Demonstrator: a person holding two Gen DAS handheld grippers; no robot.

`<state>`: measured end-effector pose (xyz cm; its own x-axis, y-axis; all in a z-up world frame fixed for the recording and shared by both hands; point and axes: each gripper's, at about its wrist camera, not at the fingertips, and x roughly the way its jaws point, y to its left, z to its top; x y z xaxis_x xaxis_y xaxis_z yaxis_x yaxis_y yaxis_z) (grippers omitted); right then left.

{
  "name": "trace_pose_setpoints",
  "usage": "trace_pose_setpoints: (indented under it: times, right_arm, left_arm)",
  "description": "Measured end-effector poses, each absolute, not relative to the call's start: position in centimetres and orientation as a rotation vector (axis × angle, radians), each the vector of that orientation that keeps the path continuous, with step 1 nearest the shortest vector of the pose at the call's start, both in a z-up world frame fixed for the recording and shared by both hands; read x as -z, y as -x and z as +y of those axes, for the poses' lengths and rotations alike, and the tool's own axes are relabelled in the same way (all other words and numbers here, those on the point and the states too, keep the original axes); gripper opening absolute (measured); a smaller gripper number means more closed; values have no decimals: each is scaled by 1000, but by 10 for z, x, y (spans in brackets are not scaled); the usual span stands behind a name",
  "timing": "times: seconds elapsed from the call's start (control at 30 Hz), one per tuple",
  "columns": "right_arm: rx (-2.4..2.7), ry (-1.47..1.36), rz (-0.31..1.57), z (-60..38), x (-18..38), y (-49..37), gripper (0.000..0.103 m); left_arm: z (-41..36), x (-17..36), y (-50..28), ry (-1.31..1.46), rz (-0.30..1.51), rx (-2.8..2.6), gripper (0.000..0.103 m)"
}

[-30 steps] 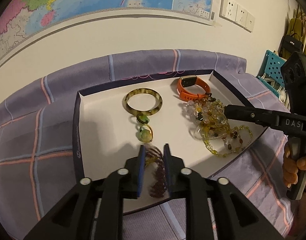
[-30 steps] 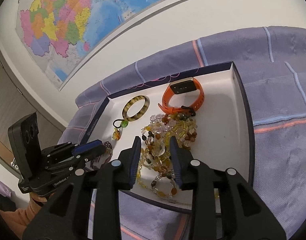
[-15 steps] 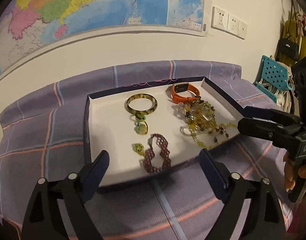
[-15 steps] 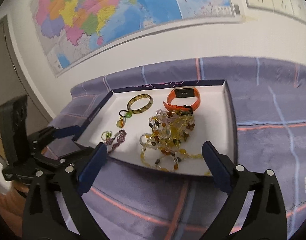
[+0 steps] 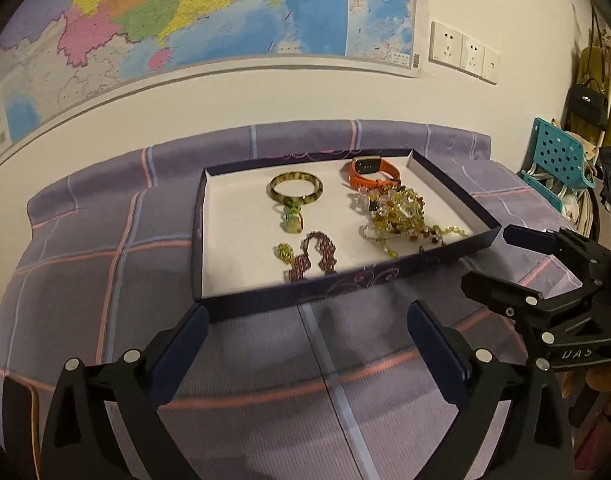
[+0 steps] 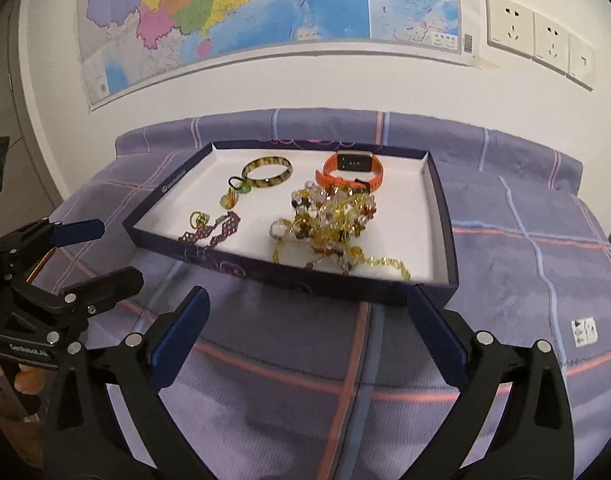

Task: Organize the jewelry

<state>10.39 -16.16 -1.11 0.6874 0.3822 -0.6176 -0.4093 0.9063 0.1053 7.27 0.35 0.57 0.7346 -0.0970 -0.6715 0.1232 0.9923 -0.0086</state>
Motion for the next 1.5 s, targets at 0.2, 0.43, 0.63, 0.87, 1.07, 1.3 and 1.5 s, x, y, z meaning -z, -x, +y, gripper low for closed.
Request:
trace_pose_setpoints:
  times: [0.2,0.43,0.63,0.87,1.07,1.3,1.5]
  right_arm:
    - [-415,18,699,-164,17,-96,98]
    - [-413,5,701,-165,19,-86,98]
    - [-421,5,712,-163,20,-81,98]
    - [-419,-9,713,-164,20,-78,98]
    - [-426,-10,715,-164,21,-76,98]
    - [-429,-16,717,-164,21,-74,98]
    - [-427,-17,711,-165,20,-73,98]
  left_arm:
    - [9,-3,-66,-6,742,57,96]
    - [10,3,-62,2,771,33,96]
    - [12,2,-58,15,772,19,96]
    - [12,-1,-54,15,761,8,96]
    - [11,-1,-53,15,760,4,96]
    - [11,-3,-51,19,758,4,96]
    - [11,-4,-50,20,750,5,96]
